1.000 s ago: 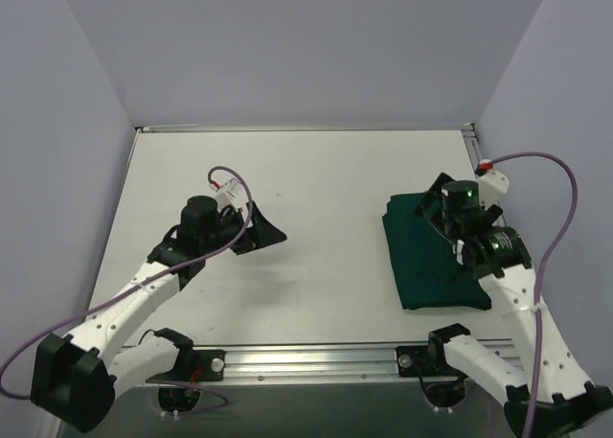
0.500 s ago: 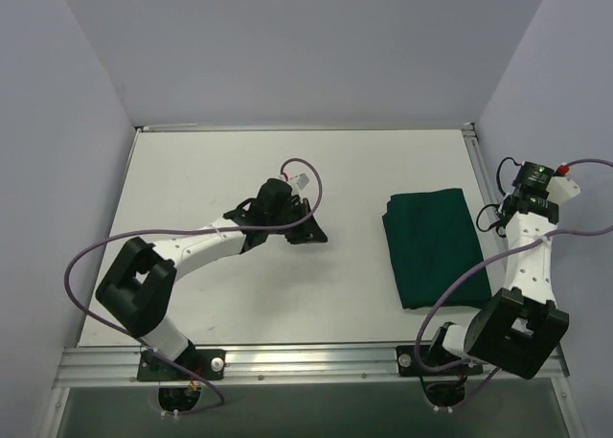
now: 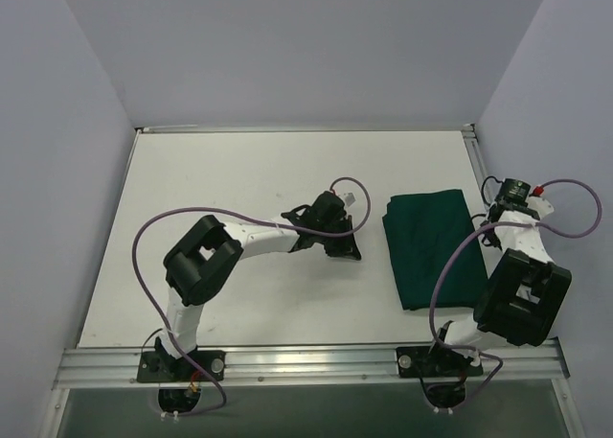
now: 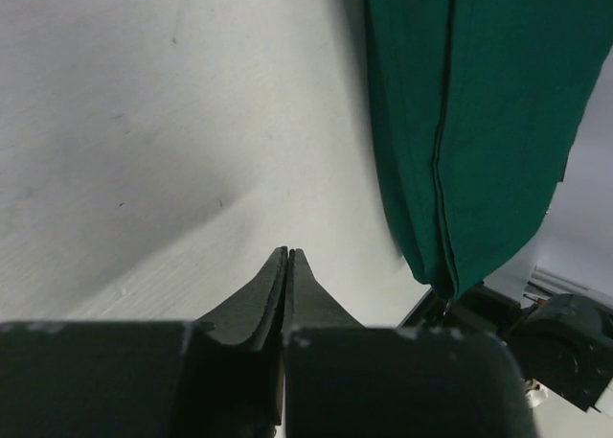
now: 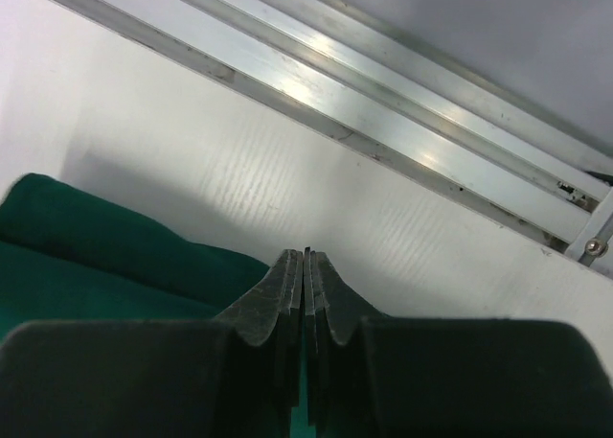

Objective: Open and lay out the surgical kit
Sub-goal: Move the surgical kit at the center of the board.

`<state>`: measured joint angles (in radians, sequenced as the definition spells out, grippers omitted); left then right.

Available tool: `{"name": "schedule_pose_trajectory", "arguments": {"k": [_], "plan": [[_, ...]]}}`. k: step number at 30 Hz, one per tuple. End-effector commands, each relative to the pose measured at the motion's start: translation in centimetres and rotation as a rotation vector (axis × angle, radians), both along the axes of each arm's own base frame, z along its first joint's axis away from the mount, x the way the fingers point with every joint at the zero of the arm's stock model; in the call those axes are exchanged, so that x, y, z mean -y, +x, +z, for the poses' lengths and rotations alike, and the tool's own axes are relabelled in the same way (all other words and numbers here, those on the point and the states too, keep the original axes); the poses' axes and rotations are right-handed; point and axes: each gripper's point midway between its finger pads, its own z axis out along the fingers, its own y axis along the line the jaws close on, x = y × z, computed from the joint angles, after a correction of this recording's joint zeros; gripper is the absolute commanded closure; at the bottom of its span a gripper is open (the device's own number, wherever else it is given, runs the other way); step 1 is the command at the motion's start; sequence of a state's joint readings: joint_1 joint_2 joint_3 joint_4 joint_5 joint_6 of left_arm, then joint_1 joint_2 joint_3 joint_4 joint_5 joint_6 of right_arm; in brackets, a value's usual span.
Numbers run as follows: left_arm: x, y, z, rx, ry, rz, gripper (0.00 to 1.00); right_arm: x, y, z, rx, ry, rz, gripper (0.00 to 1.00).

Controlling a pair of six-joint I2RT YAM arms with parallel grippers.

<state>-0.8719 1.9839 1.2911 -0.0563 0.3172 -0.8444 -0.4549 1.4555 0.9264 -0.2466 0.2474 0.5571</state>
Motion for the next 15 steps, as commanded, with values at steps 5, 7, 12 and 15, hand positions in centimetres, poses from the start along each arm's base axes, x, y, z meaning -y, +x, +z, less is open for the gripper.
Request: {"name": "schedule_pose_trajectory", "arguments": {"k": [5,7,12,15], "plan": [[3.7,1.0,0.1,0.021,0.004,-0.006,0.98,-0.7,-1.4,-5.3,-0.103,0.013,-0.014,1.00],[3.9,0.9,-1.0,0.008,0.029,-0.007,0.98,-1.6,-1.2,-6.2,-0.112,0.020,0.005,1.00],[4.7,1.5,-2.1,-0.004,0.051,-0.009,0.98,-4.3,-0.9,-7.5,-0.131,0.007,0.059,1.00],[5.2,1.9,-2.6,-0.007,0.061,-0.015,0.98,-6.3,-0.6,-8.3,-0.113,0.042,0.090,1.00]]}}
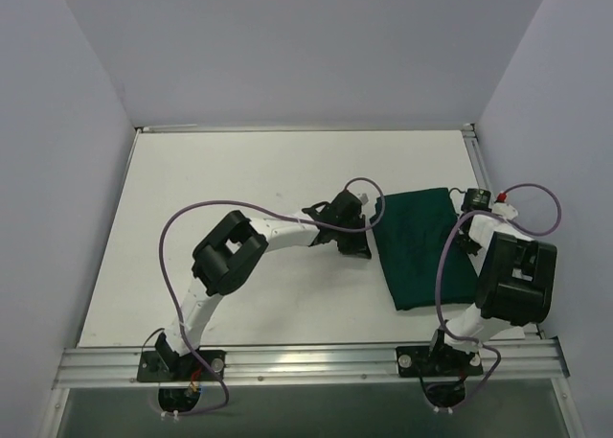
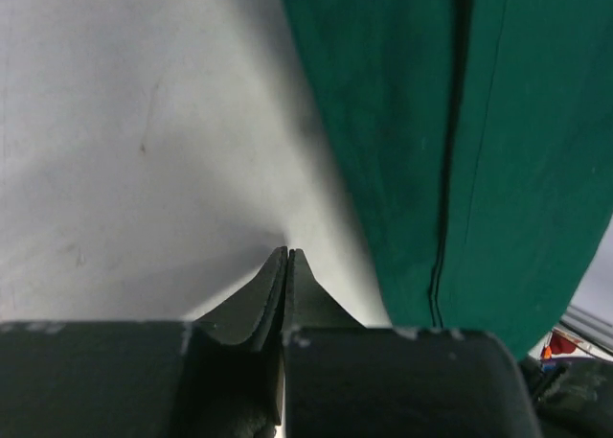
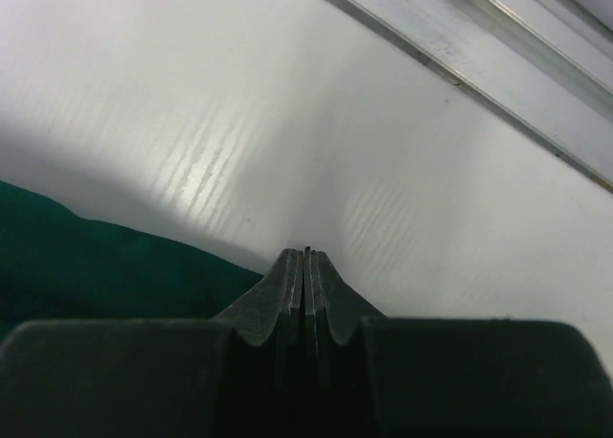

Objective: Open and lay out the surgical kit
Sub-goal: Move the surgical kit at the center of the board.

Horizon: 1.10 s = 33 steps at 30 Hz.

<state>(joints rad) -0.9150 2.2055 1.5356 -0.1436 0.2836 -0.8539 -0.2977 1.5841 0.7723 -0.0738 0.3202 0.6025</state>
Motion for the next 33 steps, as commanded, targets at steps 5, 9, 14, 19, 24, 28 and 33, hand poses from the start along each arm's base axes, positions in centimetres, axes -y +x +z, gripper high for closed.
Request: {"name": "schedule_pose_trajectory", "arguments": {"k": [5,9,14,19,24,28,33], "plan": [[-0.8,2.3,-0.4,0.007,0.021,0.045,0.98,-7.0,0.9,-1.9,0.040,0.106,0.079,1.00],[-3.5,4.3,-1.0,-0.024,0.023,0.087,0.98,-12.8,2.3,-2.6,0.075,0.159,0.162,1.00],[-7.3,6.4,-1.1,-0.038,0.050,0.139,0.98,-19.8,4.8,-3.3,0.114,0.230,0.264,1.00],[-13.0,9.8,0.0,-0.029,0.080,0.243,0.98,-27.4,6.3,-3.1,0.138,0.297,0.391,1.00],[-20.0,12.0,1.6,-0.028,0.118,0.360,0.79,-30.1,8.4,-0.8,0.183,0.314,0.486,1.00],[-24.4,12.9,3.0,-0.007,0.134,0.454,0.57,-29.3,8.9,0.7,0.151,0.250,0.568,0.92],[-28.6,13.1,3.3,-0.035,0.155,0.550,0.47,-27.5,8.5,2.2,0.127,0.234,0.662,0.63]]}}
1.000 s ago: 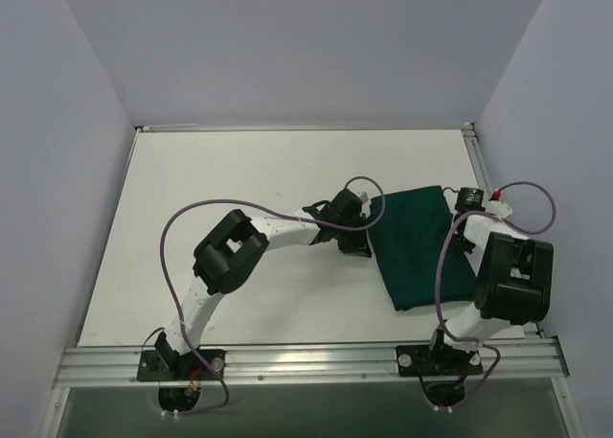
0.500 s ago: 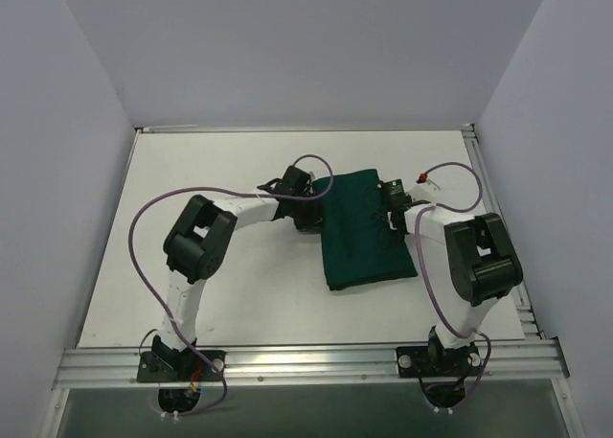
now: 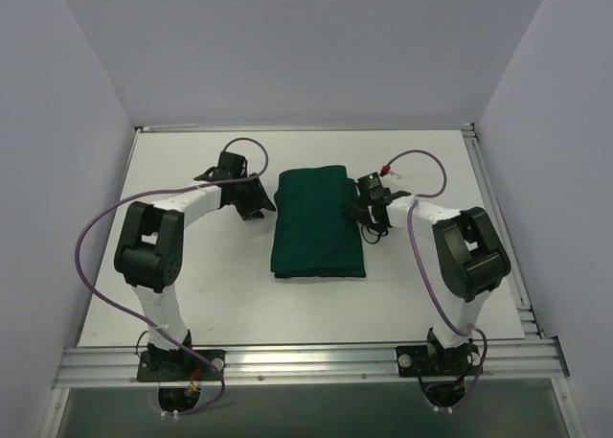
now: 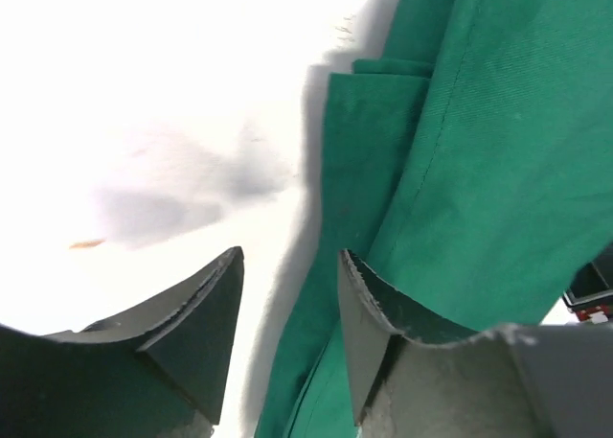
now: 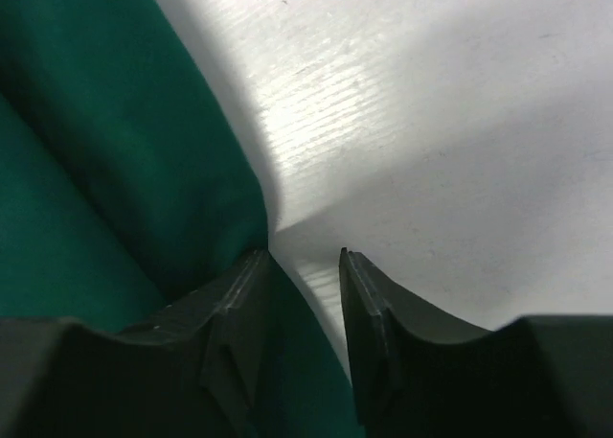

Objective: Open and lay out the surgical kit
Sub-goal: Move the surgical kit at the center of the board.

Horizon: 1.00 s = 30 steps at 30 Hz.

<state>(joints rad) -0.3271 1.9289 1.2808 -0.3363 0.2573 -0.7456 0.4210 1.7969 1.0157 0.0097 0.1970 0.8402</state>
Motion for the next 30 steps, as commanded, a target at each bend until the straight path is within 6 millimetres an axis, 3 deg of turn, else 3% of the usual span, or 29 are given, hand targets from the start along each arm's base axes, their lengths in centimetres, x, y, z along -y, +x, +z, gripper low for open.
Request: {"name": "schedule_pose_trajectory", "arguments": {"k": [1,3,4,9,11,12,14,20,30], "plan": [[-2.1,-0.2,2.7,0.049,-0.004,0.031,0.47,1.5,-1.3,1.8,-0.043,-0.015,0.096,0.55],[-2.6,-1.1,2.8,0.046,-0.026,0.024,0.44,3.1,-1.6,2.9,-0.025,-0.005,0.105,0.48],[-2.6,-1.4,4.2,0.081,-0.044,0.008,0.42,2.9,-1.6,4.2,0.008,0.035,0.129,0.42],[-1.2,-4.0,7.6,0.204,-0.140,-0.131,0.31,4.6,-2.7,5.9,0.053,0.129,0.210,0.32],[-0.5,-4.3,8.6,0.257,-0.185,-0.165,0.29,3.7,-2.9,6.8,0.075,0.176,0.288,0.29],[0.0,-5.6,8.8,0.254,-0.238,-0.194,0.28,3.2,-2.8,7.1,0.101,0.195,0.315,0.28],[1.0,-5.8,9.6,0.305,-0.285,-0.224,0.26,0.9,-3.2,7.6,0.139,0.295,0.412,0.27],[2.2,-6.8,8.2,0.265,-0.259,-0.263,0.26,-2.2,-4.2,6.1,0.138,0.329,0.554,0.23],[1.4,-6.7,5.1,0.182,-0.159,-0.227,0.27,-3.2,-4.6,3.3,0.088,0.310,0.558,0.24]]}}
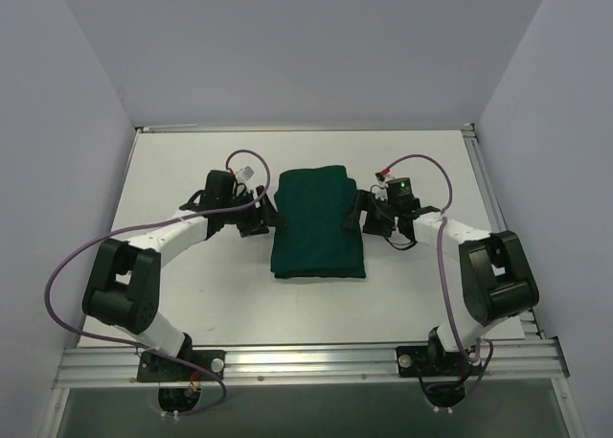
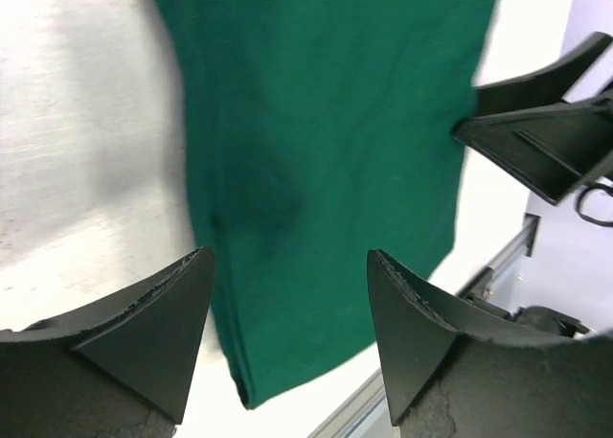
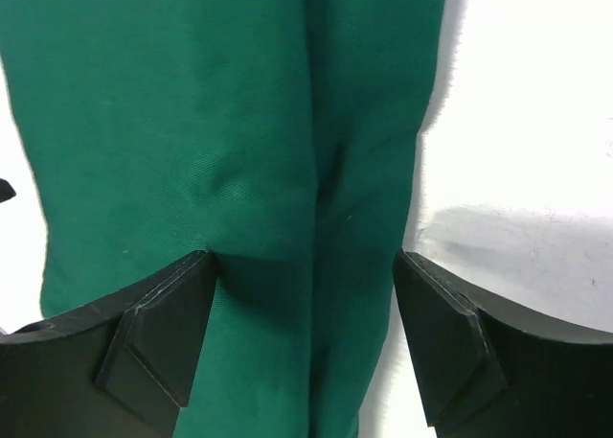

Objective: Open and lay out the surgical kit
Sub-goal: Move the surgical kit at the center of the board.

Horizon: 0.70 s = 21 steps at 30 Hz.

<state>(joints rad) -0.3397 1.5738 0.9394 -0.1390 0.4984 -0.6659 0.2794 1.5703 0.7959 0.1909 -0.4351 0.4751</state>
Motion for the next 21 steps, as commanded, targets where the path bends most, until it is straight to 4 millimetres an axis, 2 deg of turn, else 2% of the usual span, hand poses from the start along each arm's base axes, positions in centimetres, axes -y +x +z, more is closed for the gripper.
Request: {"name": "schedule_pose_trajectory", "arguments": {"k": [1,7,9,14,17,19,21], "plan": [[-0.1,0.7,-1.2,0.002,0.056,0.003,0.27,-0.3,-0.1,-1.3,-0.009,-0.008,0.018,0.25],[0.0,1.3,-3.9,-0.057,0.097,0.009,0.29,-0.7,-0.2,-3.9,-0.064,-0.019,0.029,0.32],[0.1,1.5,-5.1,-0.083,0.104,0.010,0.30,-1.0,0.0,-4.2,-0.066,-0.018,0.041,0.35],[0.8,2.7,-6.0,-0.099,0.089,0.008,0.34,-2.0,0.6,-4.4,-0.050,-0.003,0.047,0.43],[0.9,3.3,-6.3,-0.111,0.088,0.014,0.37,-2.7,1.1,-4.9,-0.058,0.011,0.054,0.51],[1.1,3.6,-6.7,-0.121,0.080,0.019,0.39,-3.0,1.3,-5.8,-0.078,0.011,0.054,0.60],[1.3,4.1,-6.9,-0.126,0.075,0.020,0.41,-3.7,2.1,-5.6,-0.073,0.023,0.058,0.65]]}}
